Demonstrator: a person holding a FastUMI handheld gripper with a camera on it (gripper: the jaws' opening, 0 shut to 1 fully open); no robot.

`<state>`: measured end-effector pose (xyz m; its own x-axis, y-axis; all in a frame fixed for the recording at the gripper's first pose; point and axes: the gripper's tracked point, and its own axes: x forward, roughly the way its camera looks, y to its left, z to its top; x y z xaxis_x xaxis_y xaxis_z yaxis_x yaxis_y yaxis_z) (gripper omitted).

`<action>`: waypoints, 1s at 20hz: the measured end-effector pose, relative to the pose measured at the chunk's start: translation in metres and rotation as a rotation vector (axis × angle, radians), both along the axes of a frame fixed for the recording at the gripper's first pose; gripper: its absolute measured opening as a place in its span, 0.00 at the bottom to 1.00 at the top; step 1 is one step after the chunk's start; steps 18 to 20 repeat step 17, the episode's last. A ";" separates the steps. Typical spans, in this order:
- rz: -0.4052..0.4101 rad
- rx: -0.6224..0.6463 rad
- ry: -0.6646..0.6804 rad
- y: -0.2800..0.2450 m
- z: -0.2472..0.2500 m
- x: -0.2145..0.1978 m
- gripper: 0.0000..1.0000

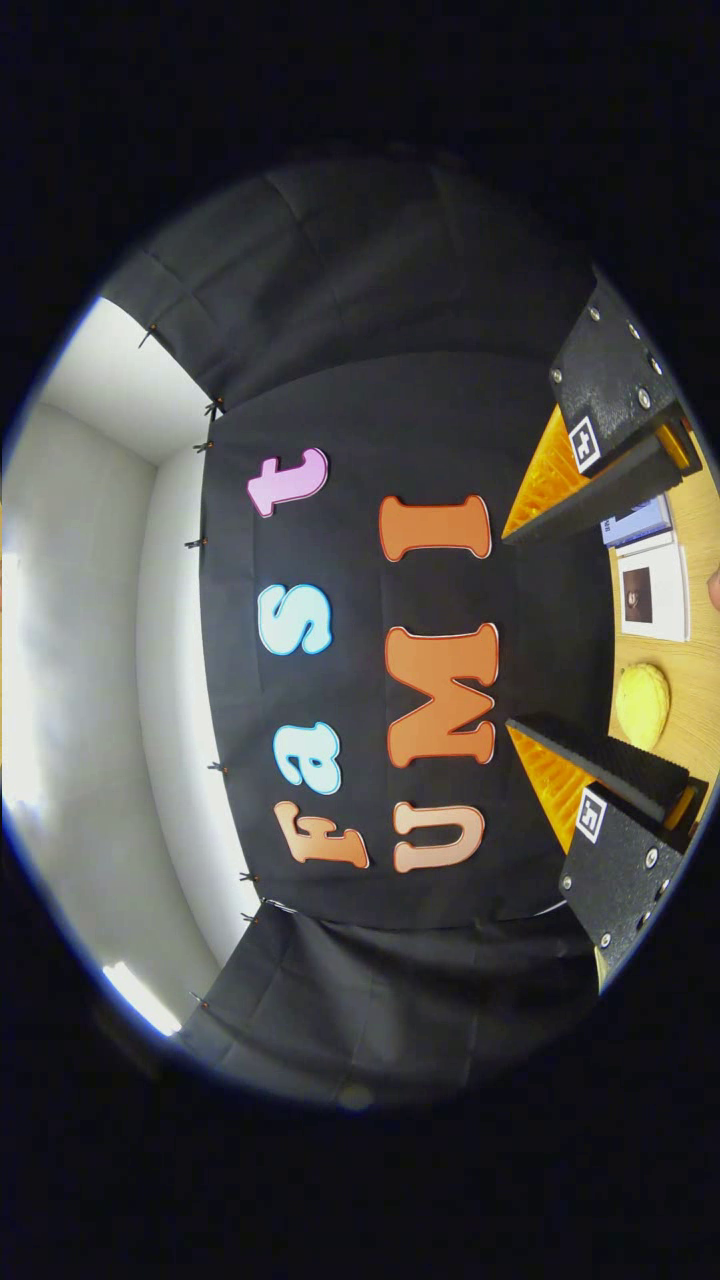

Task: Open the storage box then place both shoes into the box .Put the left shoe in first, then the right shoe, with the right side of both shoes facing outward in a uniform manner.

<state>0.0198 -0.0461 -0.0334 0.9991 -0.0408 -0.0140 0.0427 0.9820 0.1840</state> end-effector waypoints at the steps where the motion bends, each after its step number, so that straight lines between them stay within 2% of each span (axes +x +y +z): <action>1: 0.000 0.002 -0.011 0.000 0.005 0.001 0.98; 8: 0.015 -0.043 -0.064 0.005 0.021 0.002 0.98; 20: 0.025 -0.059 -0.038 0.021 0.019 0.002 0.98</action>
